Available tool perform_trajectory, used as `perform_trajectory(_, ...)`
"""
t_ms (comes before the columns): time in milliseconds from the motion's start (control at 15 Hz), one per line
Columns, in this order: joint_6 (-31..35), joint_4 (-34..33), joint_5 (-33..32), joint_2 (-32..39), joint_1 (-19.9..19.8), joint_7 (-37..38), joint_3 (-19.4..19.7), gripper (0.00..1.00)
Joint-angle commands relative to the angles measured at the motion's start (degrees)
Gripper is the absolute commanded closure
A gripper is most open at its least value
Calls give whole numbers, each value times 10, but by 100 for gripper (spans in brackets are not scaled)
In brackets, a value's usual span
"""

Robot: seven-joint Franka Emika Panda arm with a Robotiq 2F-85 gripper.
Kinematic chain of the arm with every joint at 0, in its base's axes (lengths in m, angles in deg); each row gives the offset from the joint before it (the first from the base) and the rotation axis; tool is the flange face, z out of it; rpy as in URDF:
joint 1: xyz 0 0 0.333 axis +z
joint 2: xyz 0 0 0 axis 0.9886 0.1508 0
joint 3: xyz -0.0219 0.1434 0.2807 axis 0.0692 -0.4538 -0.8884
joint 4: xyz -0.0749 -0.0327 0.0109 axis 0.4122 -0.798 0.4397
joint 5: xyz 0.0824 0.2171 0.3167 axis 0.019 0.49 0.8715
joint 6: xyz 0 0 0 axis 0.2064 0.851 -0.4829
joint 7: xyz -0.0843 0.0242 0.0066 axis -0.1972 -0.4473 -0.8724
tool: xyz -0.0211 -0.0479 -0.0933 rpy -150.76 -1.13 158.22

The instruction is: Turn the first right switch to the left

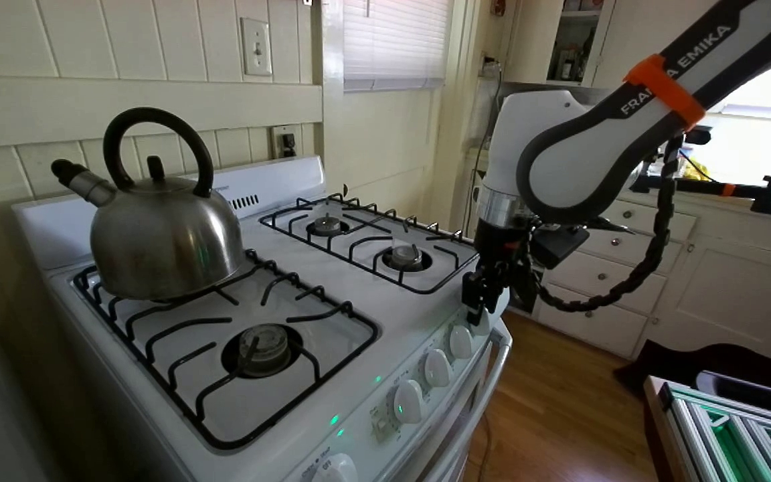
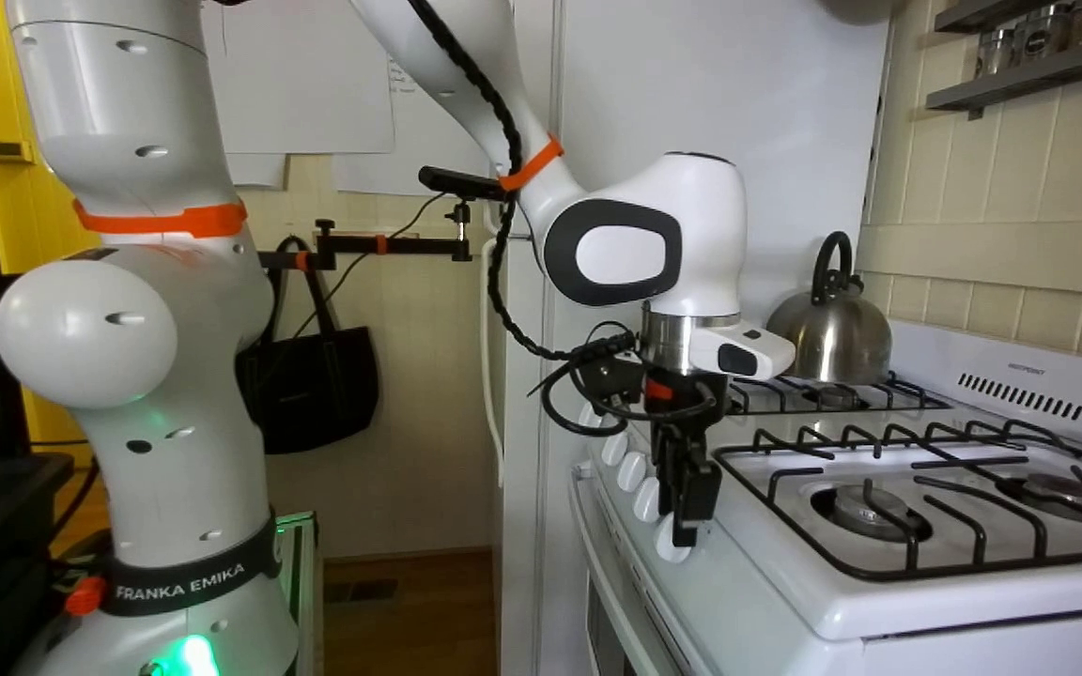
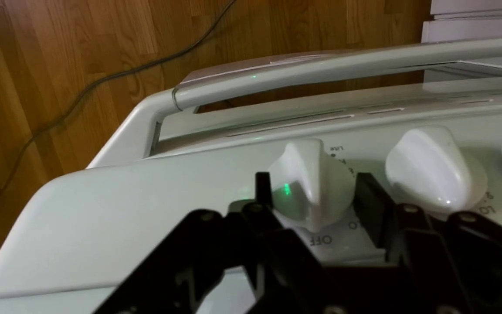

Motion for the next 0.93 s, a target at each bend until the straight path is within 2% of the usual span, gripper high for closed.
perform_trajectory(0, -21, -12, -8, 9, 3, 9, 3, 74)
perform_trajectory(267, -39, -12, -9, 3, 3, 6, 3, 75)
perform_trajectory(333, -49, -13, -21, 3, 1, 10, 3, 25)
perform_trajectory(400, -54, -15, -20, 3, 1, 8, 4, 24)
perform_trajectory(600, -78, -15, -32, -1, -1, 11, 5, 2)
perform_trajectory(667, -83, -15, -33, -1, -1, 10, 5, 0)
perform_trajectory(733, -86, -16, -32, -2, 0, 9, 5, 11)
perform_trajectory(800, -88, -16, -28, -2, 0, 8, 6, 34)
perform_trajectory(867, -87, -17, -26, -1, 1, 8, 6, 36)
